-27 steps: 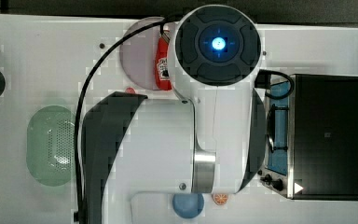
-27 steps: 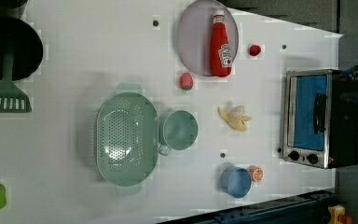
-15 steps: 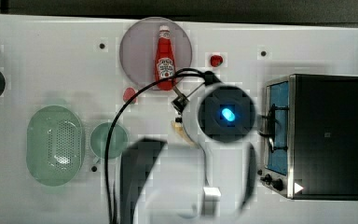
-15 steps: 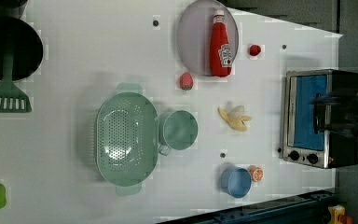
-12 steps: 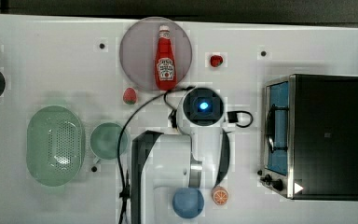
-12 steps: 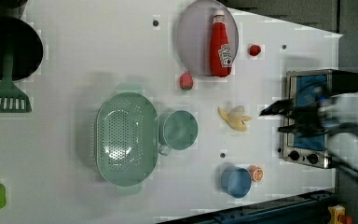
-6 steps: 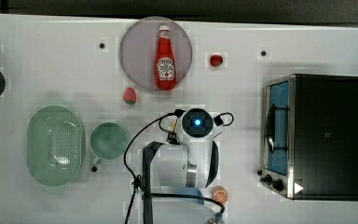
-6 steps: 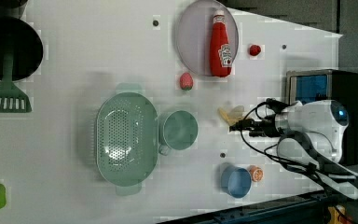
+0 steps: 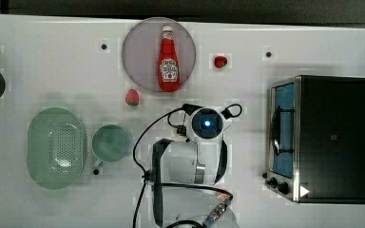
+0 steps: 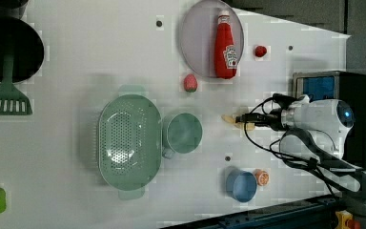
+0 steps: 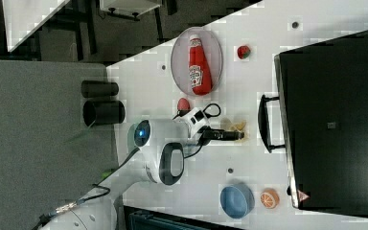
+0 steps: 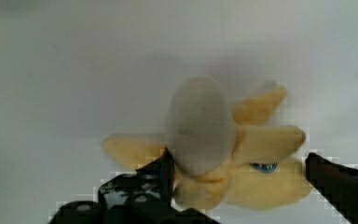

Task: Pick Banana and place it in mug.

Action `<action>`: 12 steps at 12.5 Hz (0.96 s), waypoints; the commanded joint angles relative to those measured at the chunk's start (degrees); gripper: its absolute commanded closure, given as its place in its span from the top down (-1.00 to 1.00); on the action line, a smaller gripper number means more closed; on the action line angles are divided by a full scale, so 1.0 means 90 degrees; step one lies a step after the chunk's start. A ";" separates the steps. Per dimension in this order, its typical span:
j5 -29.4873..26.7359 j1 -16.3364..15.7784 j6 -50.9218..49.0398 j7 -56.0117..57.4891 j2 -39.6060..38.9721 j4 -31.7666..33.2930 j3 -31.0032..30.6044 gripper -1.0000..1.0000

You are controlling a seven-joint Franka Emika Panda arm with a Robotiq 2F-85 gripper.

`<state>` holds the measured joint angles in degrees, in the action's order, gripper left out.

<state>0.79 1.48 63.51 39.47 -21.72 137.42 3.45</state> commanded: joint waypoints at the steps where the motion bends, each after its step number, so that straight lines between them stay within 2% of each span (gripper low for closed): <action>1: -0.0036 -0.0074 0.0102 0.0374 -0.0075 0.0013 -0.0177 0.69; 4: -0.0036 -0.0078 0.0102 0.0377 0.0003 0.0033 -0.0174 -0.04; 6: -0.0041 -0.0075 0.0104 0.0374 0.0085 0.0029 -0.0167 -0.40; 9: -0.0044 -0.0056 0.0091 0.0371 0.0431 0.0040 -0.0150 -0.40; 12: -0.0045 -0.0080 -0.0100 0.0340 0.1309 0.0025 -0.0207 -0.40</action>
<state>0.47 1.05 61.83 41.24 -14.74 138.20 1.94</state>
